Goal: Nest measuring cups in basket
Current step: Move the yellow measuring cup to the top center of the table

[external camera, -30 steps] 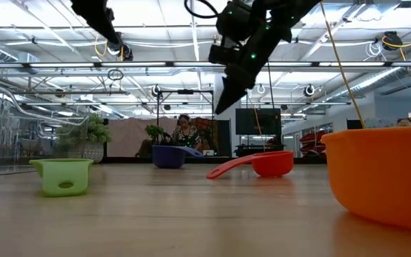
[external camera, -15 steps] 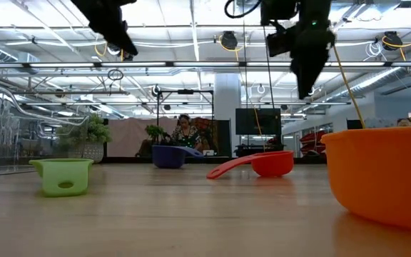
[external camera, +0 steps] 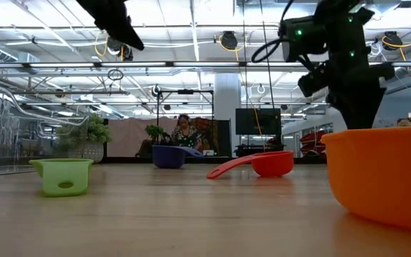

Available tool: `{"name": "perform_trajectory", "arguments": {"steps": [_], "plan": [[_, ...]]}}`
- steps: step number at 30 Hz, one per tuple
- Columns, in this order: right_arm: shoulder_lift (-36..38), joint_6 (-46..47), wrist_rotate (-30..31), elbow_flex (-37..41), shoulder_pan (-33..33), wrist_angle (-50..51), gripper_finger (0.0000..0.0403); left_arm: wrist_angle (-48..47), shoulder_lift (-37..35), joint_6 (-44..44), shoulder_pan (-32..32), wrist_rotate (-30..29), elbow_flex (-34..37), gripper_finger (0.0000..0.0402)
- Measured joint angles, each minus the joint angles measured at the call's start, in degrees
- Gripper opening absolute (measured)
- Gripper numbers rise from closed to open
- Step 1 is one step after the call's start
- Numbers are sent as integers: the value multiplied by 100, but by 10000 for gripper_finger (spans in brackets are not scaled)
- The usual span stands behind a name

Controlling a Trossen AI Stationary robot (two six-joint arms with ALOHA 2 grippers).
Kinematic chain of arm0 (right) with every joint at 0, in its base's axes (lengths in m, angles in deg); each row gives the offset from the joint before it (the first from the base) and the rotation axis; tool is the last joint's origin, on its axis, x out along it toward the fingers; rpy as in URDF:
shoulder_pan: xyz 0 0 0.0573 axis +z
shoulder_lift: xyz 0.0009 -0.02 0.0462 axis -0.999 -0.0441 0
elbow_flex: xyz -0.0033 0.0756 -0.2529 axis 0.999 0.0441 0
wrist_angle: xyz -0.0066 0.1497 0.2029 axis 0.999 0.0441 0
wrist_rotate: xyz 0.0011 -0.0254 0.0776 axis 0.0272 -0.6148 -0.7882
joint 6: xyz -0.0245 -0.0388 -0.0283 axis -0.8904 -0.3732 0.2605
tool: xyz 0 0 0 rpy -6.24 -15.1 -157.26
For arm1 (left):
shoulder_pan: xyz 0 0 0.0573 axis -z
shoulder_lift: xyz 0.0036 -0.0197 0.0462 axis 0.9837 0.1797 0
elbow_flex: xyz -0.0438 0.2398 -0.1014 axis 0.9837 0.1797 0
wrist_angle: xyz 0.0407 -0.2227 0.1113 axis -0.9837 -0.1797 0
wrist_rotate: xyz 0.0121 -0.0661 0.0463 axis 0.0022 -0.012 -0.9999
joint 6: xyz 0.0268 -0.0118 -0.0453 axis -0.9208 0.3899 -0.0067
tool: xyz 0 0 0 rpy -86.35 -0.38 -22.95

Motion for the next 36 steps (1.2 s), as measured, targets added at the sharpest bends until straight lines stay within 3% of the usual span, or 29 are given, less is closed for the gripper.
{"name": "perform_trajectory", "arguments": {"steps": [10, 20, 24, 36], "plan": [[0, -16, 24, 576, -57, -1030, 187, 0, 0, 173, 7, 3, 0, 106], [0, -355, 311, 592, -56, -1089, 15, -17, 0, 208, 7, 4, 0, 106], [0, -485, 640, 592, -58, -1098, 5, -18, 0, 203, 7, 4, 0, 106], [-4, -823, 431, 449, -57, -2578, 1, -8, 0, 186, 7, 4, 0, 106]]}}
